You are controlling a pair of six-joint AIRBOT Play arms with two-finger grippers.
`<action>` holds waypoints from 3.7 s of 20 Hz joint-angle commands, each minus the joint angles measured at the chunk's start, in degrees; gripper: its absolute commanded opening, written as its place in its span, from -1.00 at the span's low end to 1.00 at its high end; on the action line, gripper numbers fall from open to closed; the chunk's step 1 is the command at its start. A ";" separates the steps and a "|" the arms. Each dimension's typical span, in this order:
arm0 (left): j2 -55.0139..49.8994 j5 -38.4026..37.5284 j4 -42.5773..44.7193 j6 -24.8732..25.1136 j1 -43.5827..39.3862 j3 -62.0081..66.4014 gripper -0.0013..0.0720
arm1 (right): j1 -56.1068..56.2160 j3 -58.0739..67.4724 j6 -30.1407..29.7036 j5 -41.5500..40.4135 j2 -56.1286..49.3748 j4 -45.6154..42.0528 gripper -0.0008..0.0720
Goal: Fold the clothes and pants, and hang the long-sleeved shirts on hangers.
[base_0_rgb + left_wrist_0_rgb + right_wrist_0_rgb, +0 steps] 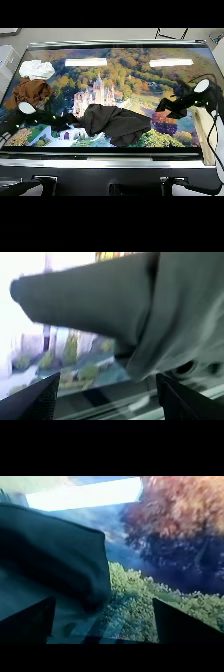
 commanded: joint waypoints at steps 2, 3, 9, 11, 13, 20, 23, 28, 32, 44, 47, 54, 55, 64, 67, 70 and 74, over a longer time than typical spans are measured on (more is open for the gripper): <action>-1.05 9.57 -10.23 6.91 -7.34 -7.69 1.00 | 0.15 -5.22 -2.01 1.95 -0.31 2.62 0.95; -1.66 11.69 -12.31 7.32 -9.22 -7.69 1.00 | 0.15 -6.16 -2.45 2.01 -0.31 3.41 0.95; -3.91 21.27 -15.06 5.14 -13.70 -7.72 -0.35 | 0.20 -14.03 -3.48 -4.50 -1.18 12.07 0.95; -3.87 21.42 -14.99 5.40 -13.27 -7.48 -0.90 | 0.20 -16.41 -4.17 -6.99 -2.12 15.85 0.94; -3.45 21.42 -14.99 6.45 -13.25 -7.43 -0.90 | 0.20 -18.03 -4.31 -8.37 -2.99 18.97 0.89; 6.01 20.76 -9.68 11.54 -11.63 -1.20 -0.91 | 0.09 -10.91 -9.05 -7.52 -0.17 18.51 -0.87; 15.10 20.83 -1.49 12.20 -7.41 11.61 -0.90 | 0.09 7.93 -10.38 -8.02 6.54 14.05 -0.87; 28.15 21.44 -1.18 12.20 4.57 36.57 -0.90 | 0.09 35.15 -11.06 -20.68 21.00 7.32 -0.87; 36.70 20.17 -0.37 9.05 10.32 38.27 -0.90 | 0.09 36.06 -10.45 -13.00 29.92 6.99 -0.86; 20.50 27.39 -4.46 6.88 1.44 9.68 -0.90 | 0.15 -8.66 -3.52 -5.97 19.17 11.89 -0.86; 5.81 36.17 -4.52 9.18 -5.51 9.46 -0.90 | 0.13 -17.84 -0.46 -13.60 15.19 15.28 -0.86; -5.14 14.23 -3.30 8.55 -3.91 17.62 1.00 | 0.13 -18.80 -3.85 -12.59 13.16 14.64 -0.86; -4.85 7.76 -2.95 8.48 -1.16 19.76 1.00 | 0.13 -18.80 -4.09 -12.94 13.16 14.53 -0.86; 1.73 -5.14 -7.41 3.61 -2.49 -0.48 0.97 | 0.13 -18.80 -5.57 -13.07 13.16 14.40 -0.86; 1.57 8.20 -14.45 4.20 -13.29 -10.54 0.62 | 0.13 -18.80 -5.57 -12.48 13.16 14.43 -0.86; 0.87 16.35 -18.05 4.35 -21.68 -13.79 0.62 | 0.13 -18.80 -5.57 -11.04 13.16 14.40 -0.86; -1.60 17.16 -20.90 4.66 -26.99 -13.75 0.62 | 0.13 -18.80 -5.75 -10.34 13.16 13.99 -0.86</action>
